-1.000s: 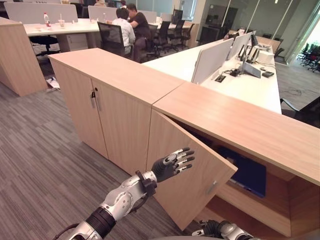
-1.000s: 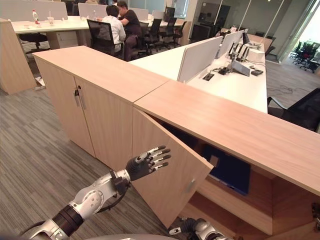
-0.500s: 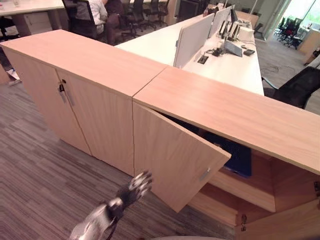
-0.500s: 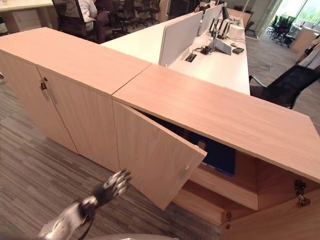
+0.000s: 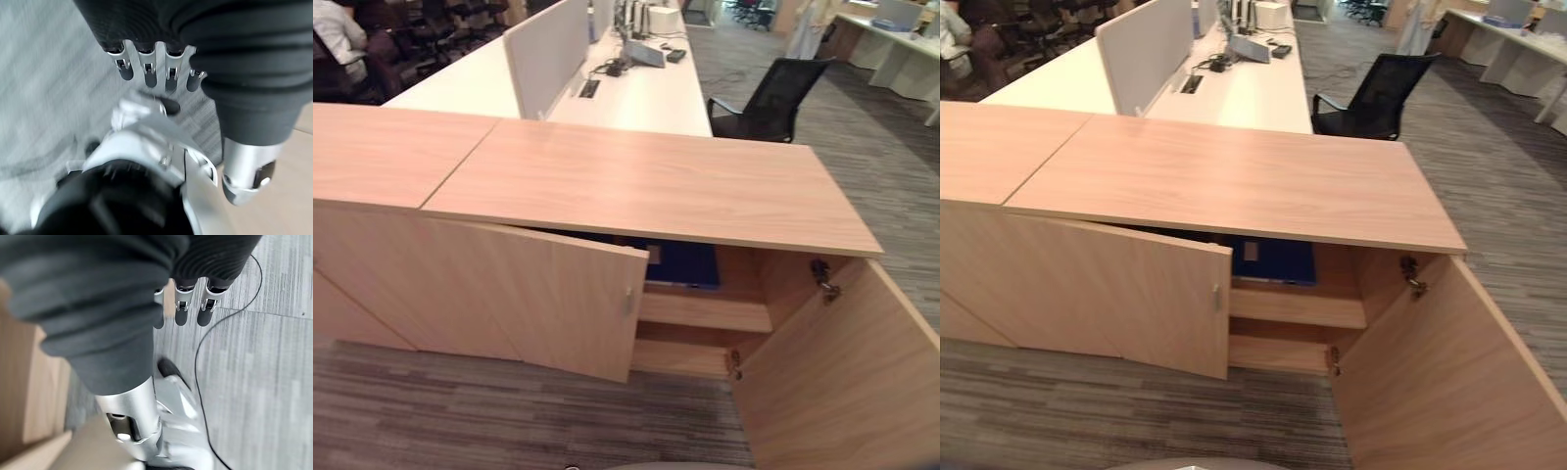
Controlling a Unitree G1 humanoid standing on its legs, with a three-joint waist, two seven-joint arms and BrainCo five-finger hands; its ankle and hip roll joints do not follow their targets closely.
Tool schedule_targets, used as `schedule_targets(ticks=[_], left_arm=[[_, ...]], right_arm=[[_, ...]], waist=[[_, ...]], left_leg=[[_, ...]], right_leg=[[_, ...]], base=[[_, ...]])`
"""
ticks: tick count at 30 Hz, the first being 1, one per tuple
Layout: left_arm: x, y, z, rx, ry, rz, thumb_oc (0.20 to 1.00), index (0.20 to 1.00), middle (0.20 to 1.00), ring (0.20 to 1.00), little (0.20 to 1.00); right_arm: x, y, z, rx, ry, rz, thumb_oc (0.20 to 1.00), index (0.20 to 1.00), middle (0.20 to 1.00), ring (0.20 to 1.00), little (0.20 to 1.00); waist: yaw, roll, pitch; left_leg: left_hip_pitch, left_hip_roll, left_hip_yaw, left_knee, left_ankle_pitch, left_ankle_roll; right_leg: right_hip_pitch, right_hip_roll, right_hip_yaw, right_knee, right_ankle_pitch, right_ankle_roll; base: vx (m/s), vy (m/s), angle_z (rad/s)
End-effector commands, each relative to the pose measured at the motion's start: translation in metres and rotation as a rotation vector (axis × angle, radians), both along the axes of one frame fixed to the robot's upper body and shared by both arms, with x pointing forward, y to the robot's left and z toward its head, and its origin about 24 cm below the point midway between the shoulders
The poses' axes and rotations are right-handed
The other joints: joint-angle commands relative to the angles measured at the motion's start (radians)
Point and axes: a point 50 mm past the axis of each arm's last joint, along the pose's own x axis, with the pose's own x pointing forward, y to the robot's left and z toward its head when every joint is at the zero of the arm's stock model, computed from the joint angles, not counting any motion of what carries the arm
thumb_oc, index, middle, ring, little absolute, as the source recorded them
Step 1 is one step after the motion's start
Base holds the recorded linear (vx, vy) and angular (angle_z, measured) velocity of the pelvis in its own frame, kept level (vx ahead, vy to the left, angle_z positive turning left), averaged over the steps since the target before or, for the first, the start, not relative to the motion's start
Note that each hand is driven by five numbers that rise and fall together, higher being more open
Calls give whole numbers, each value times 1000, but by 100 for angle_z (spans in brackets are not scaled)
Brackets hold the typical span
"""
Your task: Put the empty folder in the office cabinet
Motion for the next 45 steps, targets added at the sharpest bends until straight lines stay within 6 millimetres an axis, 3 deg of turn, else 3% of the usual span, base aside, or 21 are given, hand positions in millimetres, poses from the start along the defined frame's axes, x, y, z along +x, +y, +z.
schedule_targets(ticks=[1, 5, 8, 9, 10, 11, 12, 13, 16, 22, 24, 28, 35, 41, 43, 45], left_arm=[[25, 25, 8, 146, -75, -90, 1000, 1000, 1000, 1000, 1000], [33, 32, 11, 224, -85, -70, 1000, 1000, 1000, 1000, 1000], [42, 31, 12, 255, -114, -65, 1000, 1000, 1000, 1000, 1000], [45, 31, 12, 270, -127, -58, 1000, 1000, 1000, 1000, 1000], [49, 29, 12, 273, -140, -63, 1000, 1000, 1000, 1000, 1000], [54, 26, 12, 277, -153, -78, 1000, 1000, 1000, 1000, 1000], [56, 24, 12, 276, -158, -95, 1000, 1000, 1000, 1000, 1000], [60, 26, 13, 291, -158, -131, 1000, 1000, 1000, 1000, 1000], [57, 27, 13, 294, -147, -137, 1000, 1000, 1000, 1000, 1000], [53, 34, 14, 309, -134, -139, 1000, 1000, 1000, 1000, 1000], [59, 31, 16, 301, -178, -121, 1000, 1000, 1000, 1000, 1000], [63, 27, 15, 285, -196, -146, 1000, 1000, 1000, 1000, 1000], [56, 14, 10, 247, -164, -184, 1000, 1000, 1000, 1000, 1000], [46, 11, 7, 231, -138, -187, 1000, 1000, 1000, 1000, 1000], [44, 13, 8, 237, -135, -189, 1000, 1000, 1000, 1000, 1000], [44, 18, 10, 259, -145, -205, 1000, 1000, 1000, 1000, 1000]], right_arm=[[52, 23, 1, 58, -179, -82, 1000, 1000, 1000, 1000, 1000], [61, 32, 1, 52, -222, -65, 1000, 1000, 1000, 1000, 1000], [72, 37, 4, 54, -268, -32, 1000, 1000, 1000, 1000, 1000], [75, 38, 5, 53, -278, -21, 1000, 1000, 1000, 1000, 1000], [78, 36, 6, 44, -288, -11, 1000, 1000, 1000, 1000, 1000], [83, 33, 8, 31, -304, -2, 1000, 1000, 1000, 1000, 1000], [89, 31, 10, 21, -317, 9, 1000, 1000, 1000, 1000, 1000], [96, 36, 11, 24, -315, 30, 1000, 1000, 1000, 1000, 1000], [99, 49, 9, 54, -314, 35, 1000, 1000, 1000, 1000, 1000], [90, 55, 6, 78, -312, 10, 1000, 1000, 1000, 1000, 1000], [55, 33, 0, 23, -226, -51, 1000, 1000, 1000, 1000, 1000], [45, 20, 1, -5, -190, -101, 1000, 1000, 1000, 1000, 1000], [35, 31, -4, 36, -151, -114, 1000, 1000, 1000, 1000, 1000], [28, 21, -3, 5, -146, -176, 1000, 1000, 1000, 1000, 1000], [37, -2, 5, -71, -197, -212, 1000, 1000, 1000, 1000, 1000], [59, -52, 28, -223, -302, -234, 1000, 1000, 1000, 1000, 1000]], waist=[[25, -75, -1], [15, -77, 17], [14, -75, 44], [26, -72, 56], [43, -69, 71], [63, -72, 87], [93, -76, 106], [136, -63, 119], [139, -44, 111], [75, -53, 69], [46, -46, 58], [30, -33, 46], [13, -25, 24], [-1, -22, 13], [-9, -22, 12], [-12, -22, 16]], left_leg=[[-40, -41, -62, 1, -58, 20], [-16, 45, -40, 45, -68, -7], [-19, 83, -30, 154, -101, 7], [-30, 87, -60, 204, -92, 6], [-60, 71, -116, 247, -96, 10], [-106, 17, -192, 271, -125, 17], [-181, -74, -325, 276, -146, 14], [-263, -174, -467, 269, -113, 3], [-214, -201, -512, 220, -107, 10], [-196, -200, -458, 173, -75, 30], [-170, -201, -426, 137, -72, 41], [-139, -210, -400, 110, -79, 61], [-121, -221, -363, 96, -92, 87], [-114, -223, -327, 96, -106, 105], [-114, -224, -313, 99, -113, 112], [-114, -226, -296, 112, -126, 121]], right_leg=[[-13, -11, 27, -105, 201, 36], [-34, 51, 79, -72, 127, -13], [-29, 80, 121, -61, 76, -49], [-26, 96, 139, -59, 55, -62], [-26, 109, 156, -63, 46, -67], [-22, 116, 173, -64, 40, -69], [-20, 129, 204, -49, 29, -68], [-18, 161, 262, -31, 9, -72], [-21, 178, 305, -6, -3, -73], [-43, 172, 330, -38, 22, -75], [-48, 172, 360, -59, 34, -64], [-43, 162, 378, -70, 48, -50], [-53, 141, 405, -89, 78, -29], [-65, 125, 428, -94, 97, -14], [-72, 116, 436, -93, 105, -7], [-81, 104, 445, -82, 113, 4]], base=[[130, -373, -13], [137, -288, -22], [104, -197, -61], [37, -103, -64], [23, -93, -113], [53, -68, -121], [121, -8, -185], [110, 19, -127], [75, 70, -134], [-4, 83, -75], [1, 118, -63], [25, 108, -37], [2, 83, -14], [-21, 80, -23], [-35, 72, -28], [-64, 78, -39]])
